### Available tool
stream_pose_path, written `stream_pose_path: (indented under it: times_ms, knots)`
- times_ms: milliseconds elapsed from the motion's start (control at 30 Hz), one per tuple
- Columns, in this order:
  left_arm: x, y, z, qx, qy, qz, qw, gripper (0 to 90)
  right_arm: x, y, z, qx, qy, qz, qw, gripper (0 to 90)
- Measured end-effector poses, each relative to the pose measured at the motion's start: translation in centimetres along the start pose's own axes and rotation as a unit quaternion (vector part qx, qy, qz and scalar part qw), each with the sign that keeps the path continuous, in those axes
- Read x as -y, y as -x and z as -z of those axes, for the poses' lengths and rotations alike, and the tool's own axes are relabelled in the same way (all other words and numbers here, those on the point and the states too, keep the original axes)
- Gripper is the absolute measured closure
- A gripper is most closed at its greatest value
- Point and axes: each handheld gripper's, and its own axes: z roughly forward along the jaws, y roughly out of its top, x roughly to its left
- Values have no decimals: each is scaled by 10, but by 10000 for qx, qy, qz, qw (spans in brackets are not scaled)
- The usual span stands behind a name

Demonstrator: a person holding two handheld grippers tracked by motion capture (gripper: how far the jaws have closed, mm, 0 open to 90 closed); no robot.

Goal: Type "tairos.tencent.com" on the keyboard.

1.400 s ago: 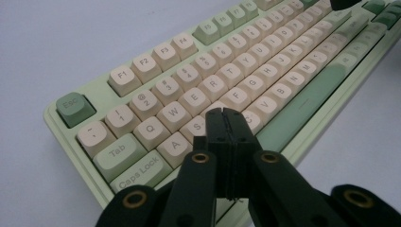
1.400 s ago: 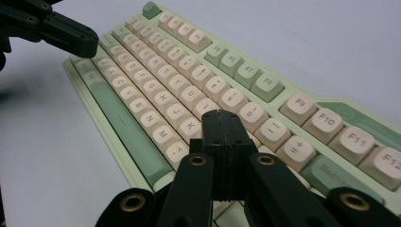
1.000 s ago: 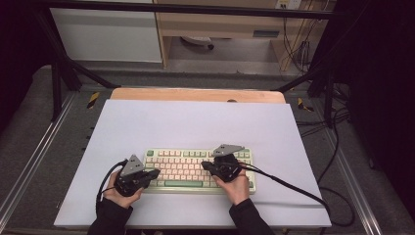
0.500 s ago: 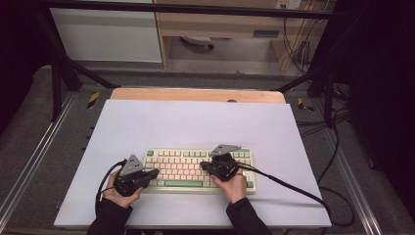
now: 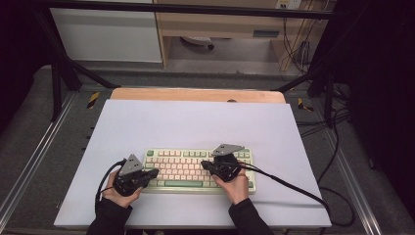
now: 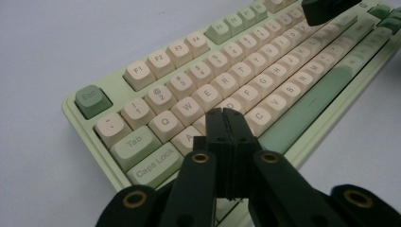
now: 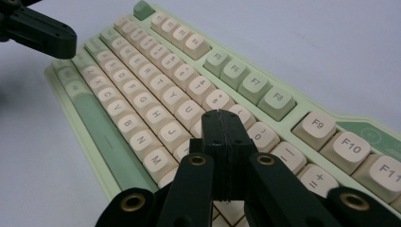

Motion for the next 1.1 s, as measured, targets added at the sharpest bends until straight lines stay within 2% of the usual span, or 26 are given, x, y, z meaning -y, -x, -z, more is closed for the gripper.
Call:
stream_pose_path:
  times_ms: [433,1100]
  knots:
    - [0,-2,0,9,2,36,10000,898,-2,-7,10,-120,98,63,9999,900]
    - [0,-2,1,-6,36,47,10000,898,3,-24,-10,-378,-87,165,9991,900]
